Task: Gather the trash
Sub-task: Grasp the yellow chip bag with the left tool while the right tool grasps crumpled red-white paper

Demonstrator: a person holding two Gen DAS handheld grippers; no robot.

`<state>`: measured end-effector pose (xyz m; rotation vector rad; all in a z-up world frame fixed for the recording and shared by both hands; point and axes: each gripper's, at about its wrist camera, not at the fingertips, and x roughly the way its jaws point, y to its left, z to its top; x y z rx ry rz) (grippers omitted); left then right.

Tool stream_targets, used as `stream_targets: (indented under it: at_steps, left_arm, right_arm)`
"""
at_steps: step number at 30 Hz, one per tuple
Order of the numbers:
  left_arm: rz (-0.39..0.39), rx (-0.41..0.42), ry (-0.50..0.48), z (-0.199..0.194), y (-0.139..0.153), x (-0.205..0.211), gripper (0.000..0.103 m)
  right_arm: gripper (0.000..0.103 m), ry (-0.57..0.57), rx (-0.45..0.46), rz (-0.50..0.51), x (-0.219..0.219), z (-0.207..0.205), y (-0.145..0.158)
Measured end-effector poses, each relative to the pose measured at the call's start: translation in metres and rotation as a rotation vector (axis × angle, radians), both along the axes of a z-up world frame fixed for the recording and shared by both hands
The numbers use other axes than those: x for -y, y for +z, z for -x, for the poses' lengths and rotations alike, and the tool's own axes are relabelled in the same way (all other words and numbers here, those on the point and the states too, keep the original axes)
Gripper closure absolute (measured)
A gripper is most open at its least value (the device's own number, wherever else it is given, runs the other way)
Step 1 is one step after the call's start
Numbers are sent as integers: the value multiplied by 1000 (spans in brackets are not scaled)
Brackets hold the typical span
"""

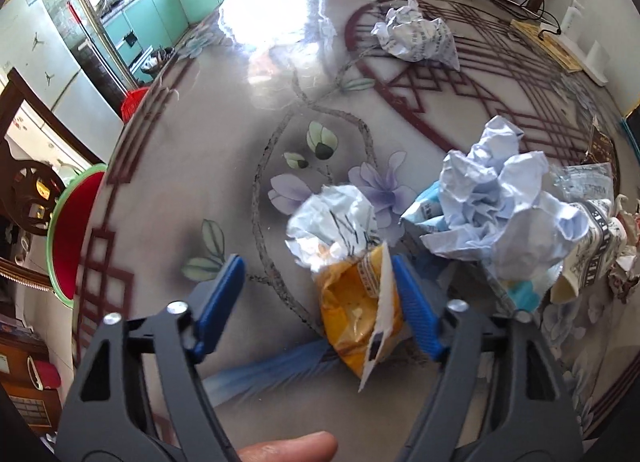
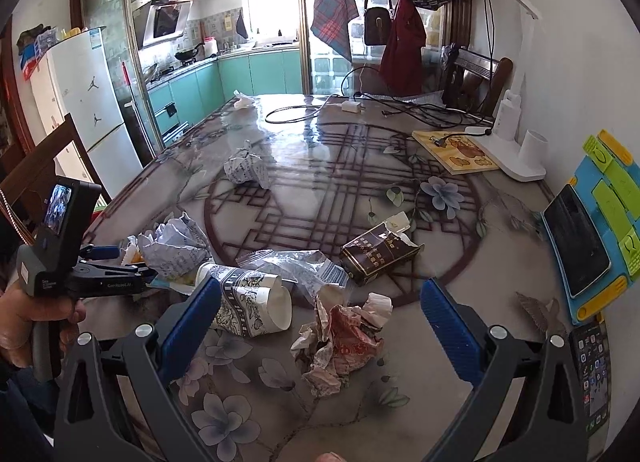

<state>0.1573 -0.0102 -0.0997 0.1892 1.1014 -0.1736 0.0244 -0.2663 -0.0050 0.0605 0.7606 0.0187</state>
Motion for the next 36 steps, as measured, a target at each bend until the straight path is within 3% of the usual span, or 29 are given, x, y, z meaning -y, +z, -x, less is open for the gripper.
stream_targets:
  at_steps: [2,3,6,13,20,30,32,34,36]
  left_arm:
    - [16,1,7,0,2,-4,50]
    - [15,8,11,0,3,-5,65]
    - [37,14,28,-2,6,-11,69]
    - [86,69,27,2,32,-13,73]
    - [106,155,5,10,62,-13,73]
    - [153,151,-15,17,73,-16,72]
    - [160,155,-16,17,75,-17,72]
    - [162,161,-15,18,78,-18,72]
    - [167,166,-13,17,79,-19,72]
  right_arm:
    - [6,-1,3,-2,1,0,1]
    - [6,-4,4,-4,2,0,1]
    - [6,-22,8,-11,9,-1,3]
    - [6,-62,-1,-24,26,0,1]
    - [6,-20,-117,-50,28,-5,-29]
    - [7,-20,-218,-65,16,-24,-70]
    - [12,-27,-229,-43,16,-27,-76]
    - [27,-29,-249,-41,17,-29,-82]
    - [33,-24,-263,-47,18,-30,-86]
